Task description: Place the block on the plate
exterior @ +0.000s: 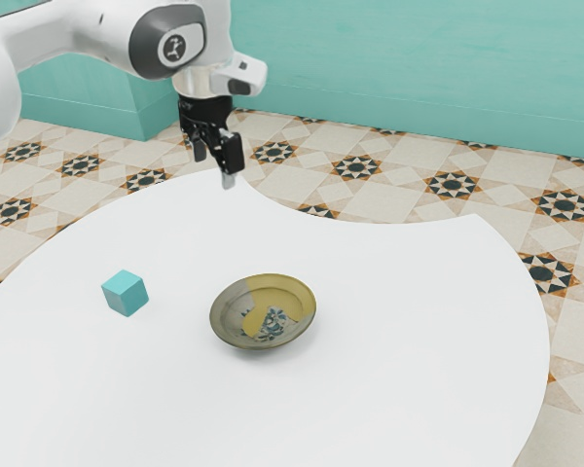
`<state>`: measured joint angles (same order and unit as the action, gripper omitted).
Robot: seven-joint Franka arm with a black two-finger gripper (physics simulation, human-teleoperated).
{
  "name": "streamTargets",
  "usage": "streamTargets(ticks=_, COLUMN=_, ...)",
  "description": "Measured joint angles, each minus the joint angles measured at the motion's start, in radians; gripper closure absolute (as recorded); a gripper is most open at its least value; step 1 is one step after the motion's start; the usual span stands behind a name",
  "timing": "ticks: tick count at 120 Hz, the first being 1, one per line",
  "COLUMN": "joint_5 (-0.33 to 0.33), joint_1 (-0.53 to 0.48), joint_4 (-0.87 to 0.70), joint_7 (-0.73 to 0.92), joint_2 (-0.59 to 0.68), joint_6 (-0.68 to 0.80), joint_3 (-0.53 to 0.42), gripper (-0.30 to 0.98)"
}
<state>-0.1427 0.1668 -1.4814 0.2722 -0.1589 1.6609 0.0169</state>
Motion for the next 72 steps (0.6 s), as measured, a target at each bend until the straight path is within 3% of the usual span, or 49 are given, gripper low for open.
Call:
streamTargets(ticks=16, joint_5=-0.013, joint_1=-0.021, joint_4=-0.013, joint_7=0.045, joint_2=-0.029, joint_6=0.011, joint_3=0.001, gripper=0.00)
streamTargets(ticks=46, joint_5=-0.040, joint_1=-0.167, joint_4=-0.080, joint_7=0.099, joint_2=-0.115, joint_6=0.017, joint_3=0.001, gripper=0.00)
streamTargets(ticks=72, joint_5=-0.017, joint_1=-0.275, joint_4=-0.211, joint_7=0.131, joint_2=-0.137, joint_6=0.033, joint_3=0.000, gripper=0.00)
